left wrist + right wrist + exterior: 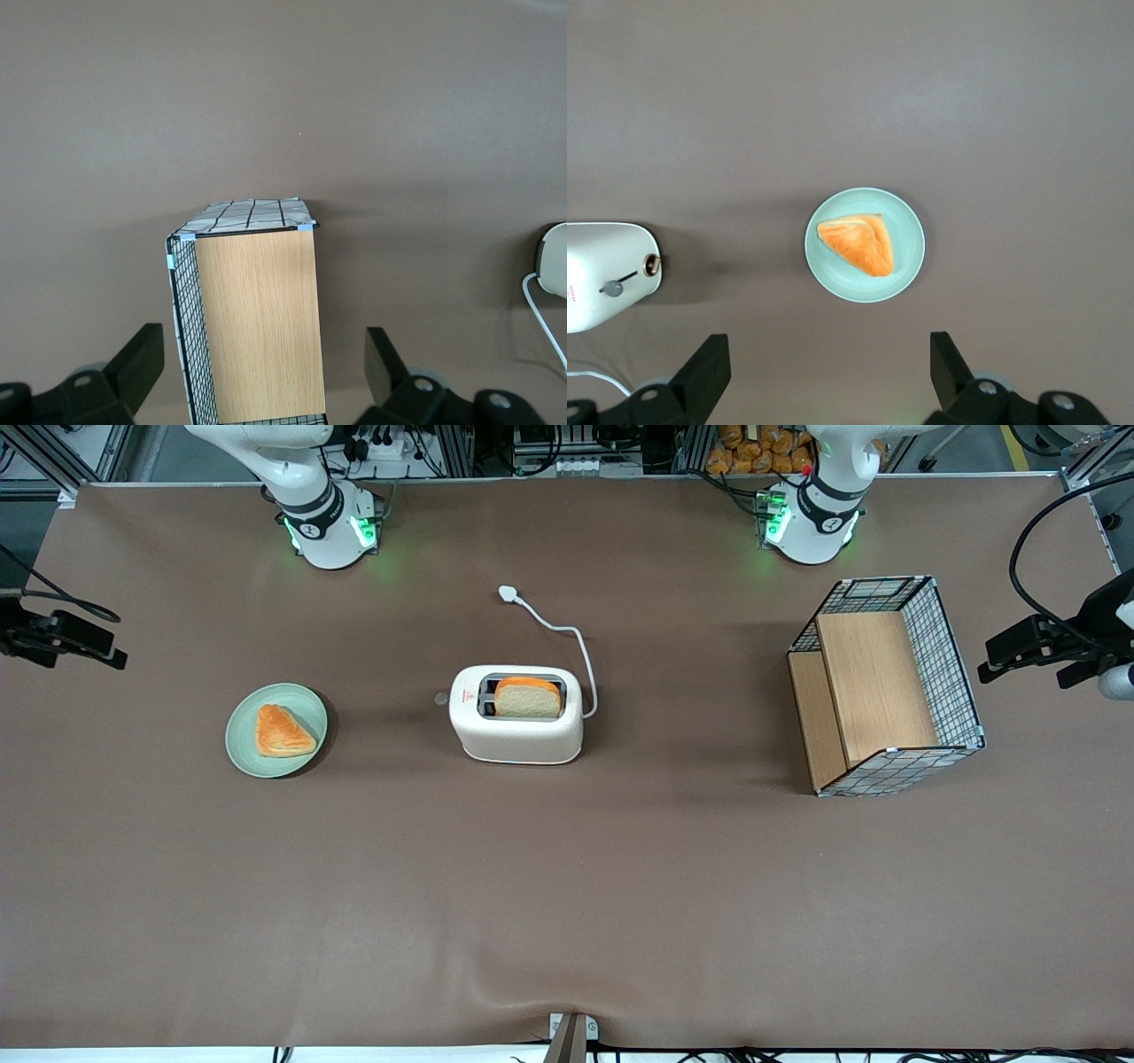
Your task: Press toaster button with right arm
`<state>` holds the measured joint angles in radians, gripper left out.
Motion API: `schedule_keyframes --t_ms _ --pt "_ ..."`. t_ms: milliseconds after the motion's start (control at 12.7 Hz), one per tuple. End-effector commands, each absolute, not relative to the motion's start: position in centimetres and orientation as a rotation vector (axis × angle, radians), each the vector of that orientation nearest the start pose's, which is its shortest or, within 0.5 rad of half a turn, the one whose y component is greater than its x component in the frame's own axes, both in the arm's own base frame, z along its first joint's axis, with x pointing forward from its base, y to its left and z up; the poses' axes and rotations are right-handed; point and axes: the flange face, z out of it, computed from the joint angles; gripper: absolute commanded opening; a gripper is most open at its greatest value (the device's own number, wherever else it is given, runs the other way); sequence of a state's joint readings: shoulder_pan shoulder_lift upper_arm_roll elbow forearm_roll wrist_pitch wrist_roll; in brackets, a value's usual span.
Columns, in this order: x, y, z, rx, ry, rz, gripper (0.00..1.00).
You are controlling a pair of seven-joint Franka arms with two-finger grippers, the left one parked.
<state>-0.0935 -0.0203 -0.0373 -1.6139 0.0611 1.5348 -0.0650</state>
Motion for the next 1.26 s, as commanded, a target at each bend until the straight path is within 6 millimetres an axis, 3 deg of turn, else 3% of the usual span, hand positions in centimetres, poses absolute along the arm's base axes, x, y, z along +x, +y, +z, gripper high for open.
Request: schedule_keyframes --t_ms 0,237,395,711,1184 --pt "54.1 -6.1 62.3 -3.092 0.117 0.077 1.00" --pt "54.3 -5.6 63.2 -3.123 0.081 0.053 1.00" --pt "53.9 -4.1 63.3 -3.129 0.048 0.107 1.00" --pt "53.2 -3.8 65.5 -3.123 0.096 0.138 1.00" --pt "53.4 -3.8 65.2 -3.119 0.105 0.145 1.00"
